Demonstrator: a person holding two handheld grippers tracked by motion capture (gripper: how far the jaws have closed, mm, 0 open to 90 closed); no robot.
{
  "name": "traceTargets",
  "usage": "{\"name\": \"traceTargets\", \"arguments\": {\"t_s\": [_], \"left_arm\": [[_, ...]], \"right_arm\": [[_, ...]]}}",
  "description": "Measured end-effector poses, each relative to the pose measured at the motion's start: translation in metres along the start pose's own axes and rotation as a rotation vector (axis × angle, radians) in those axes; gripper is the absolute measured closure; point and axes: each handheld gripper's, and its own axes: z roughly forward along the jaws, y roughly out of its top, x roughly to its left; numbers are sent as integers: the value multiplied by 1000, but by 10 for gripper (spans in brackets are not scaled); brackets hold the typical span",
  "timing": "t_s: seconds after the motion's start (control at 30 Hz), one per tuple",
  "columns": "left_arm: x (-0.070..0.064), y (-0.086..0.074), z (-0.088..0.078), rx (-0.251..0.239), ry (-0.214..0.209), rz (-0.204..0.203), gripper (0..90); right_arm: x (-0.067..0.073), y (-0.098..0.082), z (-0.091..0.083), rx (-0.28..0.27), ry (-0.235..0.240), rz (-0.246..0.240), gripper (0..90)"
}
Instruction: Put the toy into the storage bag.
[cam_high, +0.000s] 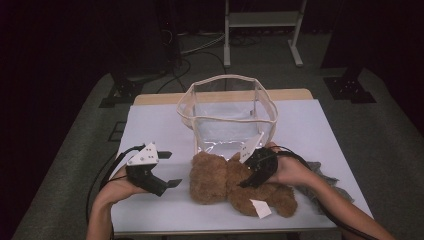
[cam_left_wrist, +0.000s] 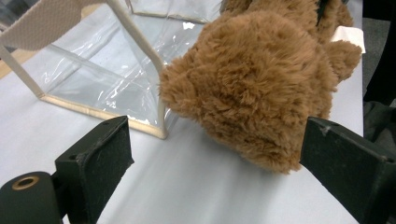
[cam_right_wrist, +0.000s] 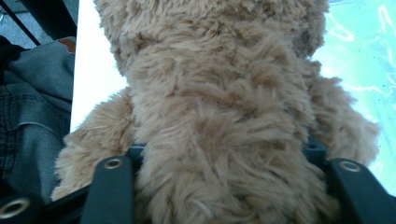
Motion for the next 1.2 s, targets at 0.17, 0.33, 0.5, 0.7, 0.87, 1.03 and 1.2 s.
{"name": "traceTargets", "arguments": {"t_s": [0.17, 0.33, 0.5, 0.7, 0.87, 1.03, 1.2], "left_arm": [[2, -2, -2, -1, 5, -6, 82], [3, -3, -3, -3, 8, -8, 82], [5, -5, -5, -2, 8, -13, 82], [5, -6, -8, 0, 13, -18, 82], [6, -7, -9, -7, 15, -24, 82], [7, -8, -9, -2, 14, -24, 82], [7, -8, -12, -14, 19, -28, 82]], "right_arm": [[0, 4, -5, 4, -4, 1, 500], [-1, 8, -12, 8, -3, -2, 545], [-1, 11, -19, 16, -2, -8, 559], [1, 14, -26, 7, -5, -10, 563], [6, 20, -43, -7, 9, -12, 563], [8, 29, -58, -31, 23, -20, 565], [8, 37, -71, -41, 20, -20, 567]]}}
